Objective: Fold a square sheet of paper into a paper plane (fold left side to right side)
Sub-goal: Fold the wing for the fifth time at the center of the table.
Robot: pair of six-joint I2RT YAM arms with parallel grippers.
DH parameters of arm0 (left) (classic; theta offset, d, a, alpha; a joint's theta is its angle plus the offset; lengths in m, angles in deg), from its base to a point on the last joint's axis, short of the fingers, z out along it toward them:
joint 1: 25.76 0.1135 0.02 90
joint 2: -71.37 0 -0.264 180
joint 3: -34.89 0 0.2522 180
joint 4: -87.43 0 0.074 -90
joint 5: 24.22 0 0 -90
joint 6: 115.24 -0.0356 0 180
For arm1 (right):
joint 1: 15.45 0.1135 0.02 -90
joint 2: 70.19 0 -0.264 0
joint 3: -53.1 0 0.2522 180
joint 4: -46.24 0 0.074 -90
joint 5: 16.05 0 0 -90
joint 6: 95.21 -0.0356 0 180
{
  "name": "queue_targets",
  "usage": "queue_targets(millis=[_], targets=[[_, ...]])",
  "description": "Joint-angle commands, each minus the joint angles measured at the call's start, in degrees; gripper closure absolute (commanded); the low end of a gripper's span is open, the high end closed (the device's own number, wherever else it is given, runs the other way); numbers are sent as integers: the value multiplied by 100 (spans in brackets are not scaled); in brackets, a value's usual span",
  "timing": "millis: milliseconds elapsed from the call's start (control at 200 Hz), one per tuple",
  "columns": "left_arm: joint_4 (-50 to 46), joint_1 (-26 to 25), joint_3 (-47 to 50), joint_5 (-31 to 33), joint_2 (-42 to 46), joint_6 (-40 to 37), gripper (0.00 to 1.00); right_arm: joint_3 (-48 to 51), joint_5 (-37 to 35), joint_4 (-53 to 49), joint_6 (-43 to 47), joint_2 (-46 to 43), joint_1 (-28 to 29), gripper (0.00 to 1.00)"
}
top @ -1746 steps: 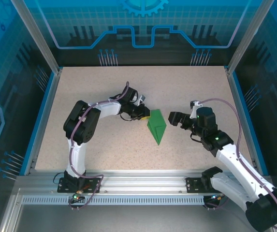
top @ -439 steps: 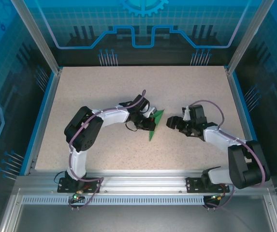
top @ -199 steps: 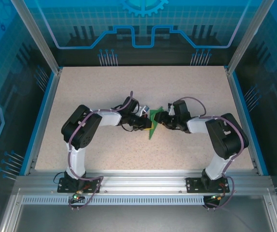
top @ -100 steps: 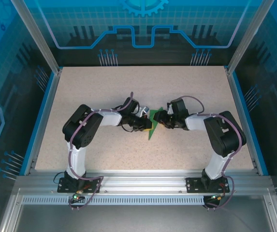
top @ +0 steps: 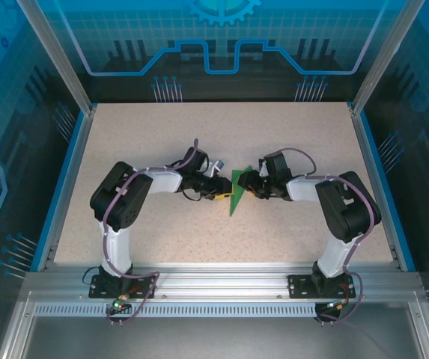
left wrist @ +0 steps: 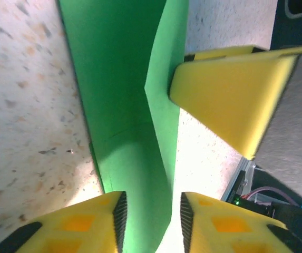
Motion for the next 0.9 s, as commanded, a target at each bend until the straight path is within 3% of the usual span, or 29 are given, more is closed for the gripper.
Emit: queue_targets(millis=[0, 525, 670, 895], targets=[[-43, 137, -58, -148, 69, 36, 61, 43, -103, -373, 4, 363, 128, 52], [-24, 133, -842, -471, -700, 186, 62, 71, -79, -379, 13, 379, 121, 52], [-38, 133, -983, -557, -847, 144, 71, 54, -68, -403, 24, 404, 122, 52], [-392, 145, -1210, -358, -990, -185, 93, 51, -92, -483, 67, 391, 125, 52]])
